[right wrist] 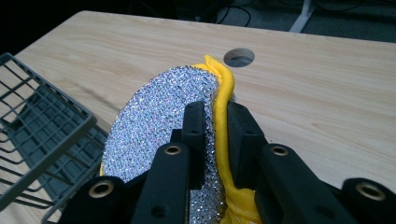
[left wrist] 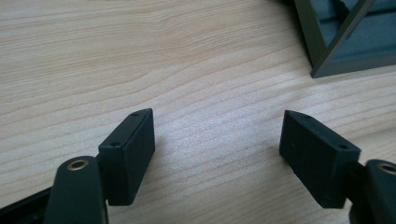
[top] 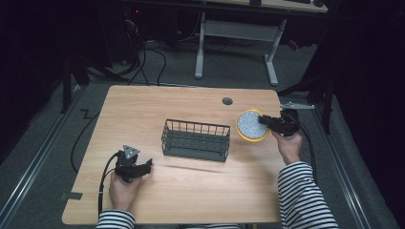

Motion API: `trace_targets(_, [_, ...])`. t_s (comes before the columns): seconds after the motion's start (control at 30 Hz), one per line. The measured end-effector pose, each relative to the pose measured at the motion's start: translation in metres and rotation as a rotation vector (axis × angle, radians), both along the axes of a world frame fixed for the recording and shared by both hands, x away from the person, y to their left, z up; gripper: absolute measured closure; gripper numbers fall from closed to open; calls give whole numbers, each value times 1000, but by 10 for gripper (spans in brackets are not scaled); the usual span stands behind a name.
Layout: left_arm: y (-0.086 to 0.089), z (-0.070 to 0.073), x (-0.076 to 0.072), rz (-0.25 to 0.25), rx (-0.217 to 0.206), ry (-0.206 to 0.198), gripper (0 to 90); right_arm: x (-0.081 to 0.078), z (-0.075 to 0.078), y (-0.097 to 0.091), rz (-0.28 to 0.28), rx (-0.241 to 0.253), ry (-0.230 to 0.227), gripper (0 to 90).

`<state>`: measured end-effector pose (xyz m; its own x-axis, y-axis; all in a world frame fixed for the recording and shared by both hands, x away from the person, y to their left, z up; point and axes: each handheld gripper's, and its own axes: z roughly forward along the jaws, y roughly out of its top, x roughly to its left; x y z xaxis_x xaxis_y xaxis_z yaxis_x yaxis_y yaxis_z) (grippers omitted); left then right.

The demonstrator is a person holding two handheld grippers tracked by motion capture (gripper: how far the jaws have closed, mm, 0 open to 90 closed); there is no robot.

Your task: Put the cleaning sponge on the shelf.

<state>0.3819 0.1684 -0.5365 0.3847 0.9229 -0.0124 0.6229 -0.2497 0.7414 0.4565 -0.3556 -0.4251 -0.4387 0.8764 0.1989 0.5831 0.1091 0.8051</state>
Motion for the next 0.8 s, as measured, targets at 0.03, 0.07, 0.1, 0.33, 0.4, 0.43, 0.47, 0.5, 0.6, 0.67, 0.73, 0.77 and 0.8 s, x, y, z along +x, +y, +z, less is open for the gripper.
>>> trace_targets(0.03, [0, 0, 0, 0, 0, 0, 272, -1, 1, 1, 4, 4, -4, 790])
trace_targets(0.07, [0, 0, 0, 0, 0, 0, 272, -1, 3, 1, 11, 7, -13, 790])
trace_targets(0.1, [0, 0, 0, 1, 0, 0, 272, -2, 4, 2, 15, 13, -16, 790])
trace_targets(0.33, [0, 0, 0, 1, 0, 0, 272, -6, 12, 6, 40, 28, -40, 789])
trace_targets(0.4, [0, 0, 0, 1, 0, 0, 272, -7, 14, 6, 42, 31, -45, 789])
trace_targets(0.43, [0, 0, 0, 1, 0, 0, 272, -7, 16, 7, 45, 34, -49, 789])
trace_targets(0.47, [0, 0, 0, 1, 0, 0, 272, -7, 17, 8, 47, 37, -52, 789])
trace_targets(0.5, [0, 0, 0, 1, 0, 0, 272, -7, 18, 9, 54, 35, -58, 789])
trace_targets(0.6, [0, 0, 0, 1, 0, 0, 272, -8, 22, 14, 64, 32, -62, 789])
trace_targets(0.67, [0, 0, 0, 1, 1, 0, 272, -8, 24, 17, 73, 26, -66, 788])
trace_targets(0.73, [0, 0, 0, 1, 0, 0, 272, -8, 26, 20, 80, 23, -72, 788])
trace_targets(0.77, [0, 0, 0, 1, 0, 0, 272, -8, 27, 22, 85, 23, -74, 788])
trace_targets(0.8, [0, 0, 0, 1, 1, 0, 273, -8, 28, 24, 90, 21, -76, 788])
